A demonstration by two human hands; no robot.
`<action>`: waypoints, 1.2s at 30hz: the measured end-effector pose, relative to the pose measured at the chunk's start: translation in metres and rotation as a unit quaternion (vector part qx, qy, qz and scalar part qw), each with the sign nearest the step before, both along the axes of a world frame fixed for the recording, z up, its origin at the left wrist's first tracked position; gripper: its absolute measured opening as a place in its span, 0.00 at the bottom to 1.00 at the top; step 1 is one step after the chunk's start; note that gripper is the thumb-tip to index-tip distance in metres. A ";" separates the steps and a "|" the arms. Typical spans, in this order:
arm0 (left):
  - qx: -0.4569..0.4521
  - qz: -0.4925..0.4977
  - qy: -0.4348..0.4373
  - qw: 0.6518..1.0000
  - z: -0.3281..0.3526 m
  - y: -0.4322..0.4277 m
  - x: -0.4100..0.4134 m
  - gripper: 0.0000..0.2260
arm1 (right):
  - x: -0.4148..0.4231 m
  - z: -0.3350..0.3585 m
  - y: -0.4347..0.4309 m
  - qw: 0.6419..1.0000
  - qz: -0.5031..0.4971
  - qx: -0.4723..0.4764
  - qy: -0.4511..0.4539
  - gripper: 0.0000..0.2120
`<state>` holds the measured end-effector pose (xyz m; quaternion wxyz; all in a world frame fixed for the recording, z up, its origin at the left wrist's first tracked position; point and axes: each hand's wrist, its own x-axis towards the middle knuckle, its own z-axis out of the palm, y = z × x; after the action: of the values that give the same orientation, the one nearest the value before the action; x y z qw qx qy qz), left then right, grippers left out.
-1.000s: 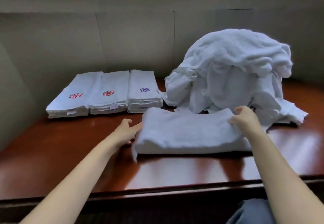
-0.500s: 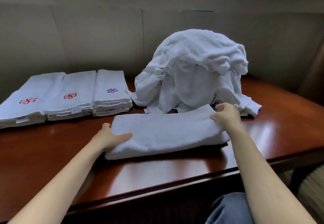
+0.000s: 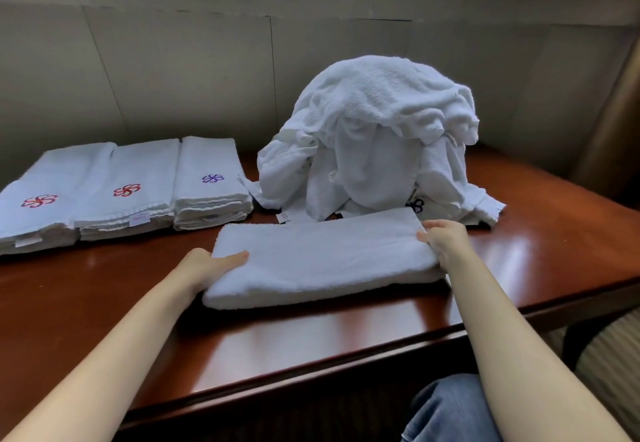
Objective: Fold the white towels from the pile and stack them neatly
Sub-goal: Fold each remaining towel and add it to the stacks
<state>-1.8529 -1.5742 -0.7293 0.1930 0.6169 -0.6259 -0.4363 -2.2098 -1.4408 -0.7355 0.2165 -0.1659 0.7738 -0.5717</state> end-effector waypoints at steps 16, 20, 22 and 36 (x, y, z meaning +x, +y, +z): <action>0.026 0.032 0.023 0.999 0.007 -0.014 0.018 0.31 | 0.020 0.001 -0.002 0.996 0.073 0.013 0.043 0.13; 0.012 0.031 0.009 0.999 0.008 -0.012 0.013 0.32 | 0.018 -0.004 -0.003 0.998 0.058 0.021 0.009 0.13; 0.005 0.032 0.008 0.999 0.008 -0.010 0.011 0.34 | 0.020 -0.001 -0.001 0.993 0.071 0.070 0.068 0.16; 0.049 0.040 0.136 0.989 0.040 0.007 0.013 0.15 | 0.211 -0.003 -0.014 0.685 0.459 0.115 0.554 0.37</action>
<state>-1.8398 -1.5673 -0.6888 0.2632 0.5849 -0.5463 -0.5387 -1.9990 -1.4549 -0.7388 0.0014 -0.7602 0.6401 -0.1112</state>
